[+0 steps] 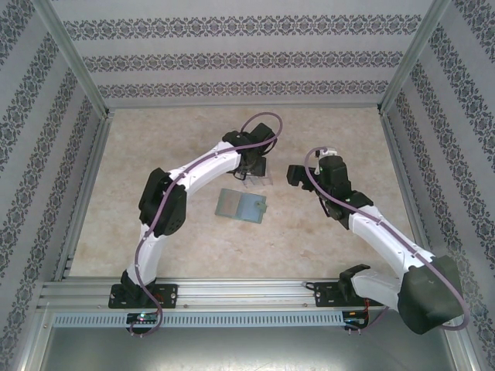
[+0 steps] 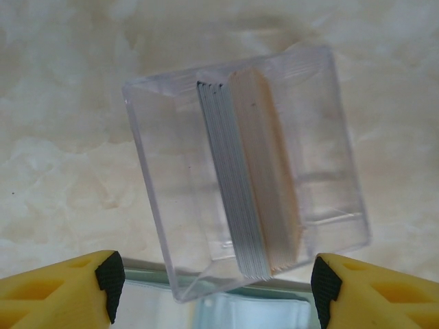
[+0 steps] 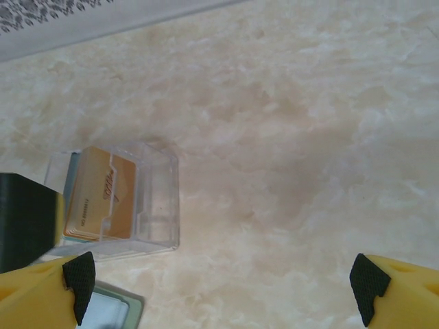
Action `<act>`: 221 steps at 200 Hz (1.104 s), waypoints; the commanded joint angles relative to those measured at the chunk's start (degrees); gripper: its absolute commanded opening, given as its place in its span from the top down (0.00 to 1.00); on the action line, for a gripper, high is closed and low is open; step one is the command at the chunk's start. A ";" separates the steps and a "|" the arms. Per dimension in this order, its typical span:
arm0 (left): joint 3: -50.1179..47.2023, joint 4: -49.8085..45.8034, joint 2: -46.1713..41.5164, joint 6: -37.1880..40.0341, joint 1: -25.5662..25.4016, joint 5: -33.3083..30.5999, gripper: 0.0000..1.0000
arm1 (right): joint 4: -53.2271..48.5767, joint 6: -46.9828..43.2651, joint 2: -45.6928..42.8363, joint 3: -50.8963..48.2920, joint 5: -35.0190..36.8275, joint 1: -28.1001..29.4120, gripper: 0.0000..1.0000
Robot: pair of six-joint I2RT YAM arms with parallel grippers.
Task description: Put the credit cards into the card holder
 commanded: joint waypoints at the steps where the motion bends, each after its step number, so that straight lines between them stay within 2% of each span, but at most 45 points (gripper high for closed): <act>1: 3.52 -3.73 1.23 0.55 -0.18 -1.97 0.25 | 1.67 0.53 -1.02 -0.75 0.74 -0.29 0.02; 40: 7.58 -4.50 4.77 2.07 -0.18 -0.95 0.25 | 1.75 0.82 -1.11 -0.77 -1.01 -0.22 0.02; 79: 10.00 -7.63 8.51 2.41 0.00 -4.49 0.25 | 1.67 0.67 -1.79 -0.77 -1.23 -0.39 0.02; 107: 11.20 -7.52 10.41 3.42 0.31 -3.99 0.26 | 1.58 0.57 -1.88 -0.69 -1.39 -0.33 0.02; 132: 11.47 -7.54 10.22 3.93 0.52 -6.40 0.28 | 1.41 0.60 -1.84 -0.60 -1.68 -0.32 0.02; 175: 11.39 -9.16 9.56 5.56 0.44 -14.95 0.30 | 1.33 0.49 -1.75 -0.60 -1.37 -0.34 0.02; 197: 11.39 -9.62 9.37 5.88 0.44 -16.36 0.31 | 1.24 0.61 -1.33 -0.42 -1.31 -0.41 0.02; 221: 11.20 -9.23 9.37 6.74 0.44 -15.82 0.38 | 1.23 0.55 -1.18 -0.35 -1.34 -0.39 0.02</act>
